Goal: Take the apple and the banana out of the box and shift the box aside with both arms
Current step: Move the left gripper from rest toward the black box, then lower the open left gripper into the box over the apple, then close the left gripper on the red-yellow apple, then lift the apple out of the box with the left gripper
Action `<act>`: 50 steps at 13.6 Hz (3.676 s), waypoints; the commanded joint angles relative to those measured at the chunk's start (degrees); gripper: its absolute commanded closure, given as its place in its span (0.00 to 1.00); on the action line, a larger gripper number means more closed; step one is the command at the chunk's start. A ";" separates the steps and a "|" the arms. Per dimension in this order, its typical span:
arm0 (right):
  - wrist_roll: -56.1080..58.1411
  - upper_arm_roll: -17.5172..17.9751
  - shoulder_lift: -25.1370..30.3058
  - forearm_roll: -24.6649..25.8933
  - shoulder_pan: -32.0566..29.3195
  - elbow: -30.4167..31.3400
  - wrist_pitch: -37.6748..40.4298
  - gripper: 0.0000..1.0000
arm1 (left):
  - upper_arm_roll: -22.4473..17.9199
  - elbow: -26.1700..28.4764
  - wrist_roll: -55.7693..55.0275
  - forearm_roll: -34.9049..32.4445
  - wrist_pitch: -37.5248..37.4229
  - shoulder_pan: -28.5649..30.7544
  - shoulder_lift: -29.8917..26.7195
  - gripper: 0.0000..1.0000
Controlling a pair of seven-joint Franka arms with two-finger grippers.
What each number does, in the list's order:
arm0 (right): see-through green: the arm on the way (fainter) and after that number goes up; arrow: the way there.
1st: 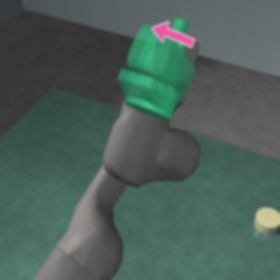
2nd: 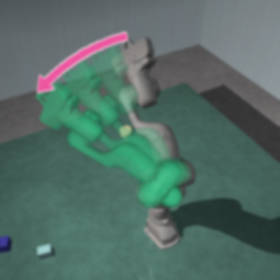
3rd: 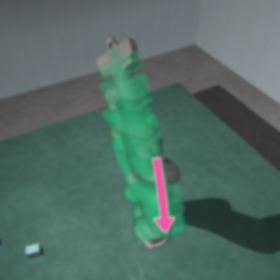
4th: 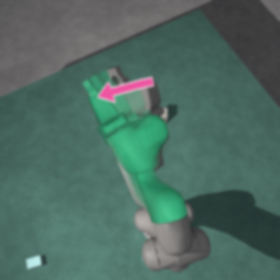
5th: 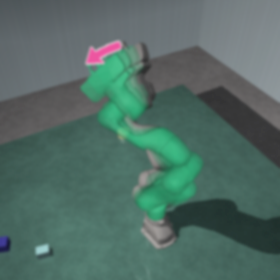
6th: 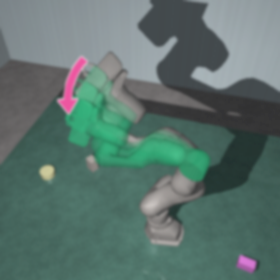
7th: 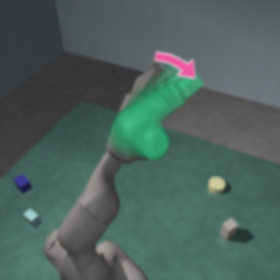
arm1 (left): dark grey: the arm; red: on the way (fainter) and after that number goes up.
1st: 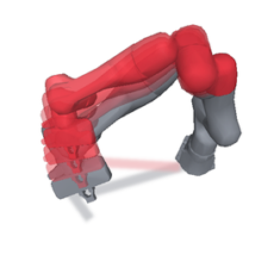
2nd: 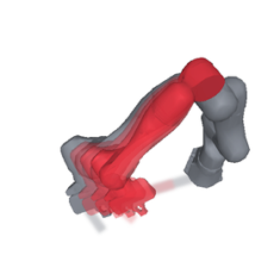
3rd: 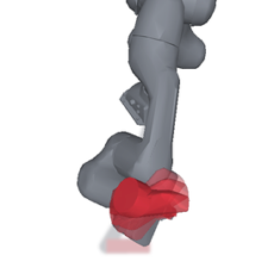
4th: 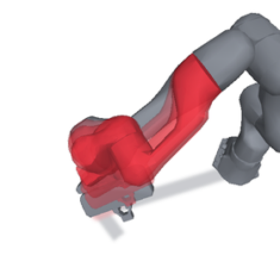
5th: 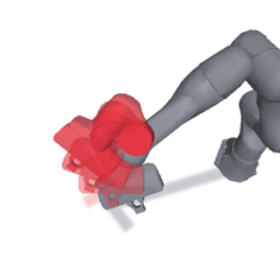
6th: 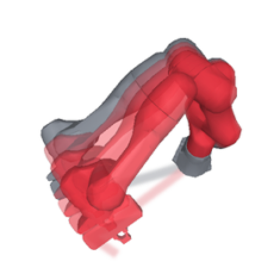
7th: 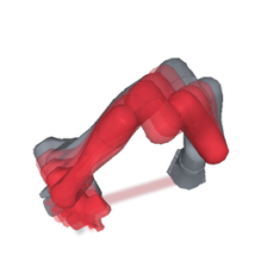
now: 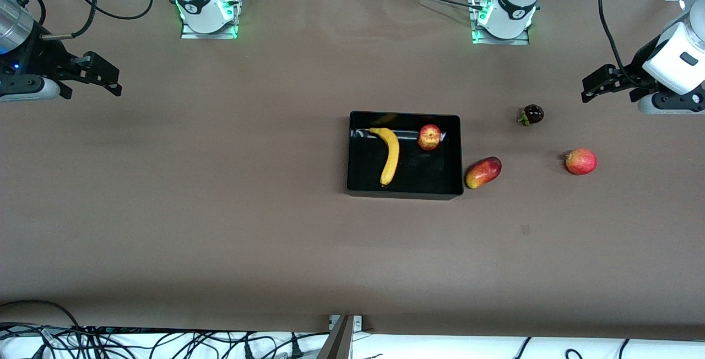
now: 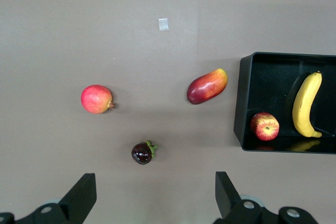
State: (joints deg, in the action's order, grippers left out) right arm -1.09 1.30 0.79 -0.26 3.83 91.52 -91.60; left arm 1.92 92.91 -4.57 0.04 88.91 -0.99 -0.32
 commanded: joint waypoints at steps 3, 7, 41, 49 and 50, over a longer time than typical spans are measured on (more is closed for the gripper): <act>0.56 0.55 -0.18 0.87 -0.58 -0.82 0.19 0.00 | 0.54 -3.78 -0.35 -1.01 -3.04 -0.42 1.90 0.00; 0.65 0.55 -0.18 1.04 -0.58 -0.82 0.19 0.00 | 1.68 -4.83 -0.88 -0.05 -5.41 -0.77 4.89 0.00; 0.65 0.55 -0.26 1.66 -0.49 -0.82 0.01 0.00 | 3.00 9.51 -55.90 -8.83 27.40 -27.75 31.62 0.92; 0.65 0.55 -0.26 1.66 -0.49 -0.82 0.01 0.00 | 2.91 -5.82 -39.19 -8.04 -1.00 -18.13 28.45 0.88; 0.65 0.55 -0.26 1.66 -0.49 -0.82 0.01 0.00 | 3.00 -4.41 -32.07 -7.34 -1.71 -14.34 27.14 0.86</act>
State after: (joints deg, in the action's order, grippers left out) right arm -1.09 1.32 0.77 0.54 3.83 91.49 -91.66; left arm 4.30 86.34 -49.23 -8.79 89.34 -23.53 29.18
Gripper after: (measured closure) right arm 0.000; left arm 0.194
